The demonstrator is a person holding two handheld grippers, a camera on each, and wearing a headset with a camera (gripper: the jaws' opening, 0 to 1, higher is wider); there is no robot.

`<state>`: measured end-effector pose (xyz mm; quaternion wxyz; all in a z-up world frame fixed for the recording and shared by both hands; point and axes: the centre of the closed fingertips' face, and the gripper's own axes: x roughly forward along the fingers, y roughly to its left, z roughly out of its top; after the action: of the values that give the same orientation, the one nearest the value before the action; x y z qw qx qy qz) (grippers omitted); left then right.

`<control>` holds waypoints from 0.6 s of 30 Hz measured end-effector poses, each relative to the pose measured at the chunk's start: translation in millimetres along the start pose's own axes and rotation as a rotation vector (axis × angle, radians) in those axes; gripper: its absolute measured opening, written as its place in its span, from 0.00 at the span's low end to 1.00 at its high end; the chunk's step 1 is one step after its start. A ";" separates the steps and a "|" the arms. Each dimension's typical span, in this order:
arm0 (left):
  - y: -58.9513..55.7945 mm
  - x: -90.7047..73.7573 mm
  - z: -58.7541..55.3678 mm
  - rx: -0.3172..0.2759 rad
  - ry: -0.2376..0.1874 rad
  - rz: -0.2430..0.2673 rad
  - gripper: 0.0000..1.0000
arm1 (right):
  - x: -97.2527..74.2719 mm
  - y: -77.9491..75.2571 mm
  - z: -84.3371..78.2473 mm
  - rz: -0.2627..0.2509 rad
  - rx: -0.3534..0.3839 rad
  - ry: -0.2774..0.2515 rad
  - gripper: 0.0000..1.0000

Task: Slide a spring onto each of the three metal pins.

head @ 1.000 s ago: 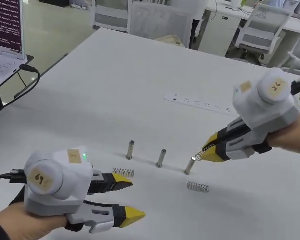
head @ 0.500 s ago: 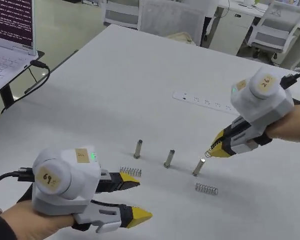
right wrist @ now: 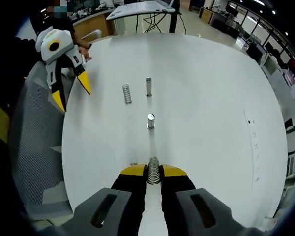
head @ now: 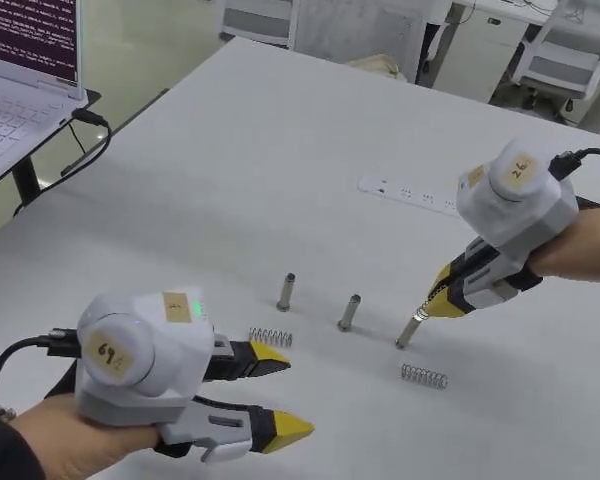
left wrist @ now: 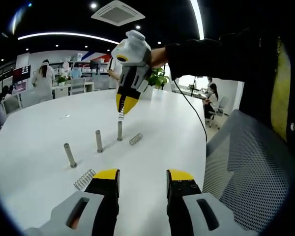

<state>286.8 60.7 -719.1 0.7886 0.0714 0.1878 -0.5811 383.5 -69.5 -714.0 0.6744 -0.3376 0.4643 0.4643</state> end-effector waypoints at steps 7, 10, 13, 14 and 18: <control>0.0 0.4 0.6 -0.001 -0.005 0.001 0.33 | 3.3 -1.1 -1.8 0.007 -0.001 0.010 0.08; 0.2 0.5 0.9 -0.001 -0.007 0.002 0.33 | 5.0 -1.4 -2.7 0.010 -0.003 0.018 0.08; 0.3 0.5 1.2 -0.002 -0.009 0.003 0.34 | 5.7 -1.4 -2.4 0.011 -0.004 0.019 0.08; 0.4 0.4 1.5 -0.002 -0.011 0.004 0.34 | 6.0 -1.4 -2.6 0.012 -0.005 0.021 0.08; -0.4 0.3 2.3 -0.004 -0.017 0.001 0.38 | 7.2 -1.4 -2.9 0.015 -0.007 0.024 0.08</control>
<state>287.0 59.5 -717.0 0.7907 0.0649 0.1825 -0.5807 384.9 -70.3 -721.7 0.6641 -0.3422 0.4734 0.4667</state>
